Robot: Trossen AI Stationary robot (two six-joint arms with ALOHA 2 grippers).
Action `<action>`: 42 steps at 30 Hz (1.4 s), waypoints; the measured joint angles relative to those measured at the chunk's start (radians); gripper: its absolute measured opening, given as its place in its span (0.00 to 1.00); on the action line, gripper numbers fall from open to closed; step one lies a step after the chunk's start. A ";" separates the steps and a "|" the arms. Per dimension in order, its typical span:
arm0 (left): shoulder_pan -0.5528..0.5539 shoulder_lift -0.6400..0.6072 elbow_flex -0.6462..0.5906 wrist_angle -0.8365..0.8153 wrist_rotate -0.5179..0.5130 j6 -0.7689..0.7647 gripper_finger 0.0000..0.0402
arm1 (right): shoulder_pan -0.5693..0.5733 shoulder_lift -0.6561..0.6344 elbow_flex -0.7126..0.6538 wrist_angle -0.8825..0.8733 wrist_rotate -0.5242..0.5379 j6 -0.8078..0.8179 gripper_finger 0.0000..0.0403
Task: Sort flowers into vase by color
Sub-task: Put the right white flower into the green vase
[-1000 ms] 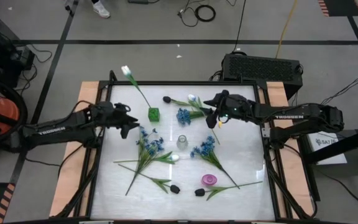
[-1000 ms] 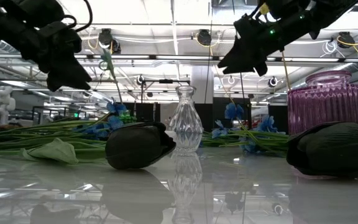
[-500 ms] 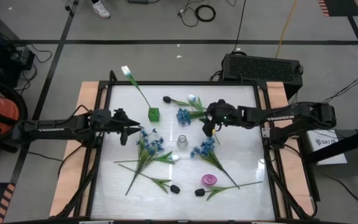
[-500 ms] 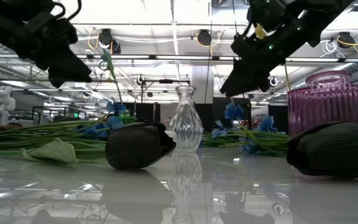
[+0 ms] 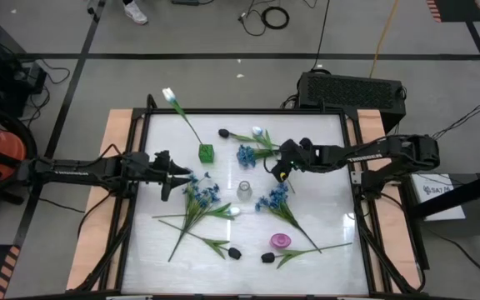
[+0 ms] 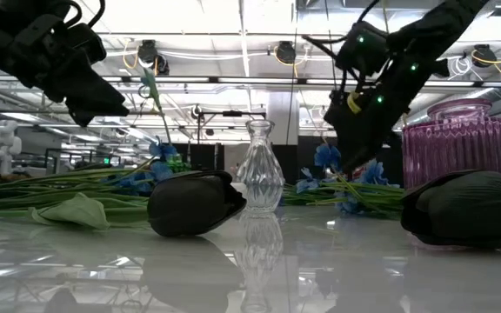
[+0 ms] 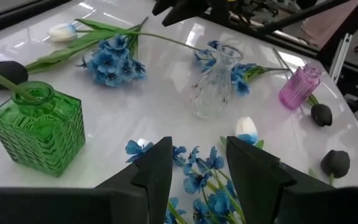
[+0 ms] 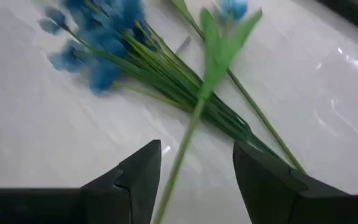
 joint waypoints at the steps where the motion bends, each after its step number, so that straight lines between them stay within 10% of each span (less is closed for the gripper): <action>1: 0.000 0.000 0.000 0.000 0.000 0.000 0.39 | -0.009 0.010 0.000 0.004 -0.004 0.007 0.49; 17: 0.001 0.000 0.000 0.004 0.002 0.001 0.39 | -0.062 0.118 0.000 0.091 -0.083 0.028 0.52; 30: 0.001 0.000 0.000 0.004 -0.009 0.003 0.39 | -0.063 0.132 0.000 0.084 -0.086 0.021 0.03; 42: 0.001 -0.009 0.000 0.004 -0.158 -0.020 0.39 | -0.063 0.084 0.000 0.098 -0.128 0.000 0.01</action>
